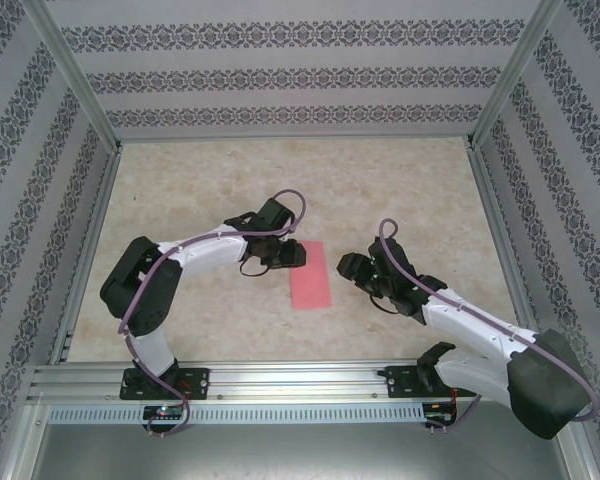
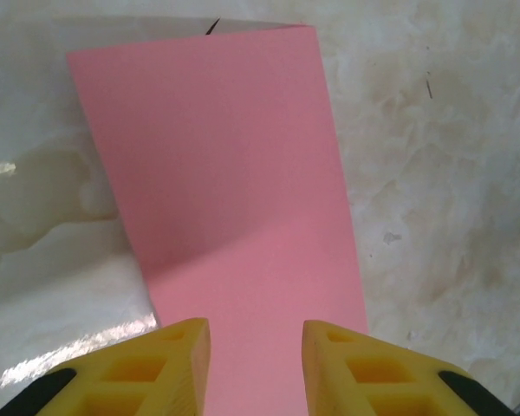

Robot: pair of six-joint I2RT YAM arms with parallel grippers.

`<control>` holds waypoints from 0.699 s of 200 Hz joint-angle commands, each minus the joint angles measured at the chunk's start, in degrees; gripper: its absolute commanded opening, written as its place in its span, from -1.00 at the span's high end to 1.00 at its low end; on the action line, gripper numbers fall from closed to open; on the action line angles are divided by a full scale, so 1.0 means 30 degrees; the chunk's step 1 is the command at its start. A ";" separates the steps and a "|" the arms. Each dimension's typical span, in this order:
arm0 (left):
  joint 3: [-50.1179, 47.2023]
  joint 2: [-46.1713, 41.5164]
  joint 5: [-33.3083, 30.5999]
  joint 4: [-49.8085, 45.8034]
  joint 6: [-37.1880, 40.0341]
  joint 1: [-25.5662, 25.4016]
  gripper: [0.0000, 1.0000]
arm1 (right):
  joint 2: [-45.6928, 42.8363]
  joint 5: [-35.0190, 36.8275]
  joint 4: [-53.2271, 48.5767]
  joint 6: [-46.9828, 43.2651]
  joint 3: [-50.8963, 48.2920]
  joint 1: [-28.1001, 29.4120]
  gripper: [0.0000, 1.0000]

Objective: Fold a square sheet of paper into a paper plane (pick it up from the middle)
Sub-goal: Turn over the paper at the center of the table.

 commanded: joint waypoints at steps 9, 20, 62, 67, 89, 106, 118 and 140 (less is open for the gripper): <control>0.0870 0.0907 0.0009 -0.0419 0.0111 -0.0313 0.31 | 0.1553 -0.2807 0.1713 -0.0714 0.0454 -0.0282 -0.17; 0.0962 0.1211 -0.0168 -0.0464 0.0259 -0.0307 0.32 | 0.2275 -0.3436 0.2192 -0.0805 0.0678 -0.0282 -0.17; 0.0892 0.1786 -0.0691 -0.0620 0.0382 -0.0306 0.36 | 0.4395 -0.4399 0.3461 -0.0648 0.1253 -0.0293 -0.16; 0.0867 0.1745 -0.0804 -0.0663 0.0418 -0.0315 0.36 | 0.4746 -0.4593 0.3517 -0.0661 0.1390 -0.0282 -0.15; 0.0710 0.1725 -0.1020 -0.0670 0.0590 -0.0325 0.37 | 0.6035 -0.4969 0.3440 -0.0892 0.2136 -0.0195 -0.13; 0.0734 0.1872 -0.1136 -0.0814 0.0662 -0.0306 0.37 | 0.6839 -0.4970 0.3335 -0.1037 0.2527 -0.0194 -0.14; 0.0642 0.1906 -0.1144 -0.0744 0.0689 -0.0313 0.37 | 0.7369 -0.5039 0.3350 -0.1072 0.2703 -0.0194 -0.14; 0.0503 0.1931 -0.1212 -0.0748 0.0842 -0.0323 0.37 | 0.8178 -0.5138 0.3344 -0.1102 0.3038 -0.0195 -0.14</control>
